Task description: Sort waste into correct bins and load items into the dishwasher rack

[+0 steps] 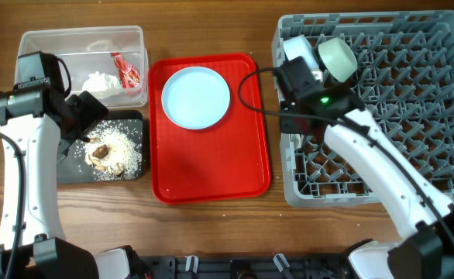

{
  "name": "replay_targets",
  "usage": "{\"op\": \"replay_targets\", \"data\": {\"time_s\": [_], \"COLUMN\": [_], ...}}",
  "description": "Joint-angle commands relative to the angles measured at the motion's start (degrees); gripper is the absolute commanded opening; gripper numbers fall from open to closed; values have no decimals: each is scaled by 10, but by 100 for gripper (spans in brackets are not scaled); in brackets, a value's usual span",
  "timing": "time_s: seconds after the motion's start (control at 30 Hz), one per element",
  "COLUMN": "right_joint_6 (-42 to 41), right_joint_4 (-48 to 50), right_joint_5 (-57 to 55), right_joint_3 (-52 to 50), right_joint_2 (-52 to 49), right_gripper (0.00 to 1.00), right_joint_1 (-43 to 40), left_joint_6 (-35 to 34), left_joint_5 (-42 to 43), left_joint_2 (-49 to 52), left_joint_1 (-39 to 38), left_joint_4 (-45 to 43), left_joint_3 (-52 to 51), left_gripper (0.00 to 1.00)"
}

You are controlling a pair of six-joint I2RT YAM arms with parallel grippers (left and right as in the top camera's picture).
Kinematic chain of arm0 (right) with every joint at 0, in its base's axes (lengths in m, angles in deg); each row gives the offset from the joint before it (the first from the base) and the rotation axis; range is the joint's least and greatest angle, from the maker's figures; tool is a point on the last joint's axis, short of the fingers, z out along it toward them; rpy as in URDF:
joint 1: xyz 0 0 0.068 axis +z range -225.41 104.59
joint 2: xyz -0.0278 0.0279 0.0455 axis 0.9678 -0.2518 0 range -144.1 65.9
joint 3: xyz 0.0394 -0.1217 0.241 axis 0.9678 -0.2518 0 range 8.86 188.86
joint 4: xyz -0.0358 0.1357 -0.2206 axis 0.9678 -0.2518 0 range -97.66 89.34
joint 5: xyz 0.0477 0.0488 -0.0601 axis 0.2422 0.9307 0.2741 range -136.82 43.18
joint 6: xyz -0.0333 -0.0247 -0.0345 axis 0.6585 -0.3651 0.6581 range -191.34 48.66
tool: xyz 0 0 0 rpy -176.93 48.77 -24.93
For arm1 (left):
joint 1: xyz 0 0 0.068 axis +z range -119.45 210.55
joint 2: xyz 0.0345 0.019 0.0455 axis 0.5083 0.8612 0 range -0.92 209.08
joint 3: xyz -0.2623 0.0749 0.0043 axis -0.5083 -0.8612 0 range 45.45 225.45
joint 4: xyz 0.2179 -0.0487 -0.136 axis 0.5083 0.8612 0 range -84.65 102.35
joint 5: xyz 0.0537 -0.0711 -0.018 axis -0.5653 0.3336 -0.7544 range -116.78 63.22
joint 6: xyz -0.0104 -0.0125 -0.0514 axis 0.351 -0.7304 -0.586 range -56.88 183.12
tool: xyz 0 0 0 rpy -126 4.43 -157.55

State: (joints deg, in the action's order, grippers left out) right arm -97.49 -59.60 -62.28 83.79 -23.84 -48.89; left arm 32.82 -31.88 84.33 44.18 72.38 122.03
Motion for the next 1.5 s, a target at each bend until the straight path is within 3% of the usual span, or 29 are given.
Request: {"op": "replay_targets", "data": {"time_s": [0.0,0.13,0.17,0.2,0.23,0.43,0.53,0.67,0.9,1.1,1.13,1.23,1.3,1.4,1.47], "right_joint_6": [72,82,82,82,82,109,118,94,-56,-99,-109,-115,-115,-113,-111], "right_joint_4": [41,78,89,98,105,145,241,318,360,377,376,371,356,338,323], "right_joint_5": [4,5,5,5,5,35,129,190,191,190,191,190,183,179,178], "right_joint_3": [-38,-43,-43,-42,-39,38,49,49,49,49,49,49,49,49,49], "right_joint_2": [-28,-46,-45,-44,-44,-43,-44,-81,-239,-305,-311,-320,-319,-309,-289], "right_gripper": [4,7,16,34,39,44,54,57,57,56,53,25,15,4,4], "right_joint_1": [-36,-44,-44,-44,-44,-34,-12,25,63,68,67,67,67,56,43], "left_joint_6": [2,2,2,2,2,2,2,2,2,2,2,2,2,2,2], "left_joint_5": [-5,-5,-5,-5,-5,-5,-5,-5,-3,-3,-3,-3,-3,-3,-3], "left_joint_2": [-8,-8,-8,-8,-8,-8,-8,-8,-8,-8,-8,-8,-8,-8,-8], "left_joint_1": [2,2,2,2,2,2,2,2,2,2,2,2,2,2,2], "left_joint_4": [-2,-2,-2,-2,-2,-2,-2,-2,-2,-4,-4,-4,-4,-3,-3], "left_joint_3": [4,4,4,4,4,4,4,4,4,4,4,4,4,4,4], "left_gripper": [100,100,100,100,100,100,100,100,100,100,100,100,100,100,100]}}
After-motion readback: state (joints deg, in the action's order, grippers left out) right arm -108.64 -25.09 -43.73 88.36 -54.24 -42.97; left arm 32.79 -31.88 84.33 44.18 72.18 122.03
